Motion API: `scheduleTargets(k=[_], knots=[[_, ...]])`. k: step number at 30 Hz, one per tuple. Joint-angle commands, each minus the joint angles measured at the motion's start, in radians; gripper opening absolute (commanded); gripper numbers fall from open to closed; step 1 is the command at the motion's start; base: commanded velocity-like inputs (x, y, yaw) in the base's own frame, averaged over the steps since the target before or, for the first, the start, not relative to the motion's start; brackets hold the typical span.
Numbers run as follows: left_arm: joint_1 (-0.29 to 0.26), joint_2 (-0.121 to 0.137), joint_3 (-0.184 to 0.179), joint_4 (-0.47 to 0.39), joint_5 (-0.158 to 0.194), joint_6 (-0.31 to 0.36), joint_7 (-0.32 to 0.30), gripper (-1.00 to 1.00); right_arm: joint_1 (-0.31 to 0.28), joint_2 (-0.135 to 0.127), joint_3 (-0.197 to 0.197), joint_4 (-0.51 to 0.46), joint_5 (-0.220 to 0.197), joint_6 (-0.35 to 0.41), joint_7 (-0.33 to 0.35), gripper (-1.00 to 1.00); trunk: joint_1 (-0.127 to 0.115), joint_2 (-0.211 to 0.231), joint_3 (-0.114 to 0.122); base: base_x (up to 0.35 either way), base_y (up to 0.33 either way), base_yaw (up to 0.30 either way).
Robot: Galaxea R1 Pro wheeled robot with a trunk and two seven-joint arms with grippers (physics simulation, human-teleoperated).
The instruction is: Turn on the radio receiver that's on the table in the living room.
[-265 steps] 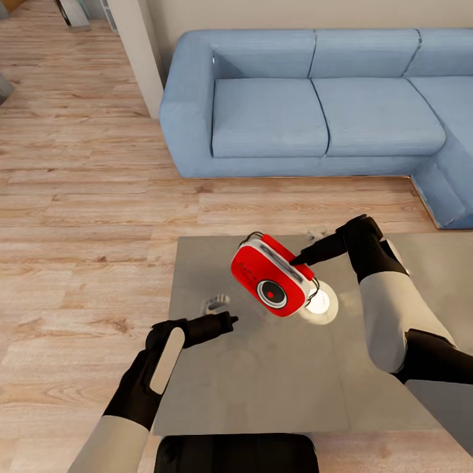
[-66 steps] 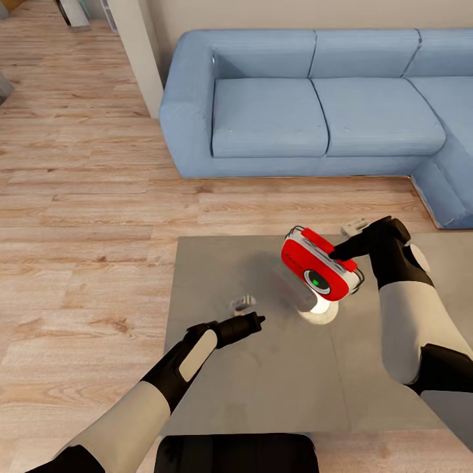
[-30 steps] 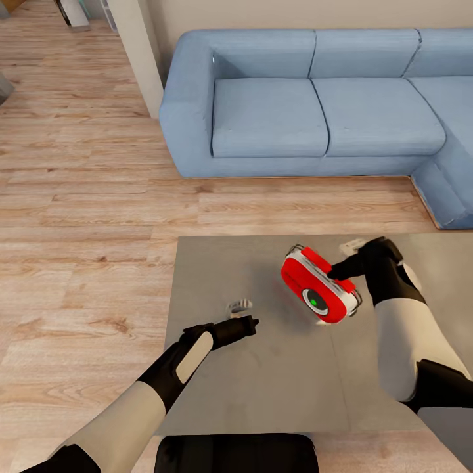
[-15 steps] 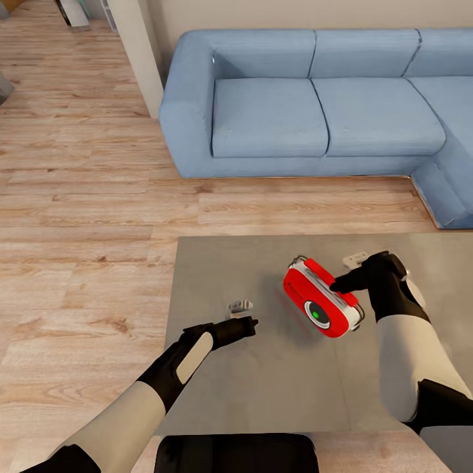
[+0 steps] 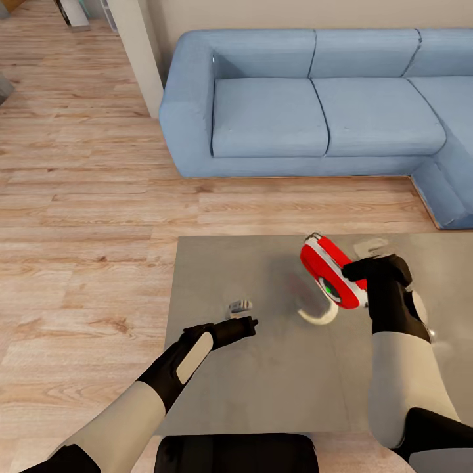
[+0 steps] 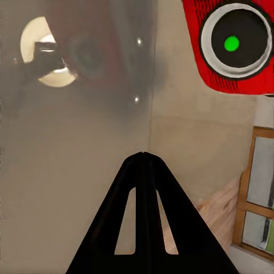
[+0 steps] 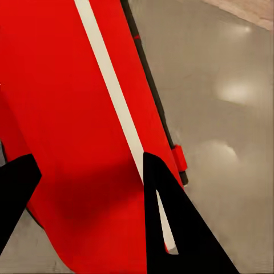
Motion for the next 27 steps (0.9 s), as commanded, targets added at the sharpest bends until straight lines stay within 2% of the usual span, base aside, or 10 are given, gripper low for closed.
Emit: scheduleTargets(k=[1, 5, 9, 15, 21, 27], knots=[[0.000, 0.000, 0.000, 0.000, 0.000, 0.000, 0.000, -1.00, 0.001, 0.001, -0.013, -0.022, -0.013, -0.018, -0.011, -1.00, 0.000, 0.000, 0.000, 0.000, 0.000, 0.000], [0.000, -0.001, 0.000, 0.000, 0.000, 0.000, 0.000, -1.00, 0.005, 0.002, -0.039, -0.014, -0.076, -0.059, -0.064, -1.00, 0.000, 0.000, 0.000, 0.000, 0.000, 0.000], [0.000, -0.001, 0.000, 0.000, 0.000, 0.000, 0.000, -1.00, 0.006, 0.003, -0.043, -0.010, -0.091, -0.079, -0.082, -1.00, 0.000, 0.000, 0.000, 0.000, 0.000, 0.000], [0.000, -0.001, 0.000, 0.000, 0.000, 0.000, 0.000, -1.00, 0.006, 0.001, -0.046, 0.064, -0.106, -0.106, -0.112, -1.00, 0.000, 0.000, 0.000, 0.000, 0.000, 0.000], [0.000, 0.000, 0.000, 0.000, 0.000, 0.000, 0.000, -1.00, 0.006, -0.006, -0.047, 0.181, -0.161, -0.154, -0.193, -1.00, 0.000, 0.000, 0.000, 0.000, 0.000, 0.000], [0.000, 0.000, 0.000, 0.000, 0.000, 0.000, 0.000, -1.00, 0.006, -0.013, -0.047, 0.224, -0.218, -0.162, -0.210, -1.00, 0.000, 0.000, 0.000, 0.000, 0.000, 0.000]])
